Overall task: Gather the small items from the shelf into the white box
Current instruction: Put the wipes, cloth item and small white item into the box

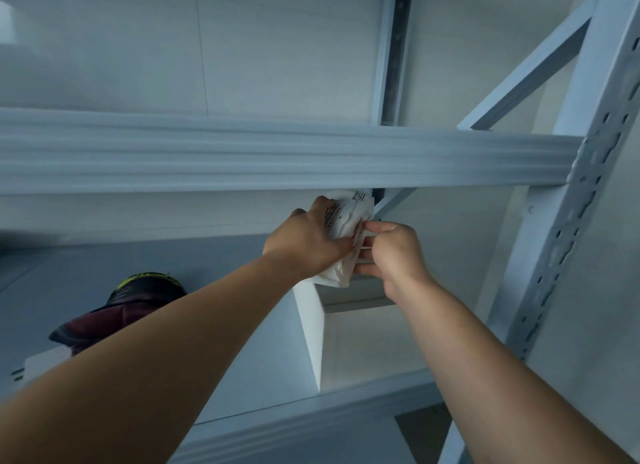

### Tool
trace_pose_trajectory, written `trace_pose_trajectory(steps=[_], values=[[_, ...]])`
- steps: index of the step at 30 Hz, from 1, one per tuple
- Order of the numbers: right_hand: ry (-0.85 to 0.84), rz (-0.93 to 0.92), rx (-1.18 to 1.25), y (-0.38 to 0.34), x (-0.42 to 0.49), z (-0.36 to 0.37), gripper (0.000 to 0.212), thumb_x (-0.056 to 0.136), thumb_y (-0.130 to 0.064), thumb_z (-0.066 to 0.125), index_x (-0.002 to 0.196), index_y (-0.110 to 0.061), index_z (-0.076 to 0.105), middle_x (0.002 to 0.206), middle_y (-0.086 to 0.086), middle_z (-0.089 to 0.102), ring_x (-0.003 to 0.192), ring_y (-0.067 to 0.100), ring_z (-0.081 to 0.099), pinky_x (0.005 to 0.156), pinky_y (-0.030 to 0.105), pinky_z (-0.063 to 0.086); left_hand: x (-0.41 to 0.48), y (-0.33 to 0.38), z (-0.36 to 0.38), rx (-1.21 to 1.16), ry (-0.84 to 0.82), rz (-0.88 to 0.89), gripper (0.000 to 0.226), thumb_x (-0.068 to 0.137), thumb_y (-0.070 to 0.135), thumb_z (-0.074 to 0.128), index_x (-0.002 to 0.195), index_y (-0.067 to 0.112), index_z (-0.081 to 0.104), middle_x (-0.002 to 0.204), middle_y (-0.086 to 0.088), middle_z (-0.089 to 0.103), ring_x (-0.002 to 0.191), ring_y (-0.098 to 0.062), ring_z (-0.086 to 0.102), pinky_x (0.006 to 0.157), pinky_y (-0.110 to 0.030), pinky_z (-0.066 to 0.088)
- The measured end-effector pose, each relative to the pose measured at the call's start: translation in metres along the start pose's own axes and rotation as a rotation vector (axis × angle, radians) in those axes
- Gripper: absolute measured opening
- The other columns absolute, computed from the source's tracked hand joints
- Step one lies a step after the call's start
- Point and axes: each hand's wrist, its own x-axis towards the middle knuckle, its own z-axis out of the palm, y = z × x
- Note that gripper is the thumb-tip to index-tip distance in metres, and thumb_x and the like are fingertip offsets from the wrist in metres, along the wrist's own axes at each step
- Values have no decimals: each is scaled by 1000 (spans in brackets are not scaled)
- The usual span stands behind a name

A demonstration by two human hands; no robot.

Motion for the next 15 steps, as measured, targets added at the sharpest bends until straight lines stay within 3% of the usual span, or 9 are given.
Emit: trace_pose_trajectory(steps=[4, 7, 10, 13, 15], values=[[-68, 43, -2, 3, 26, -26, 42, 94, -1, 37, 72, -19, 67, 73, 11, 76, 63, 31, 75, 52, 44, 59, 15, 18, 23, 89, -41, -23, 84, 61, 75, 50, 137, 42, 33, 106, -1, 51, 98, -27, 59, 76, -35, 45], [-142, 89, -13, 9, 44, -39, 46, 96, -4, 37, 67, -17, 71, 71, 10, 76, 66, 33, 75, 54, 46, 60, 27, 27, 39, 173, -64, -43, 93, 53, 83, 41, 136, 43, 30, 109, -1, 54, 96, -25, 58, 73, -34, 43], [-193, 141, -53, 14, 58, -49, 41, 96, -4, 36, 78, -13, 72, 79, 14, 77, 72, 35, 75, 58, 50, 62, 35, 29, 54, 198, -108, -85, 91, 53, 85, 42, 133, 45, 29, 109, -2, 55, 95, -26, 57, 76, -37, 48], [-246, 235, -136, 18, 64, -56, 38, 97, -3, 35, 95, -10, 72, 87, 17, 76, 77, 34, 75, 57, 45, 62, 40, 27, 67, 267, -178, -109, 90, 51, 83, 41, 132, 45, 30, 109, -2, 57, 87, -24, 48, 68, -35, 39], [-298, 280, -216, 19, 66, -56, 37, 97, 1, 35, 108, -6, 70, 100, 21, 73, 90, 38, 72, 71, 52, 63, 42, 25, 76, 310, -222, -128, 95, 51, 86, 38, 135, 41, 30, 111, -4, 59, 87, -23, 45, 68, -33, 35]])
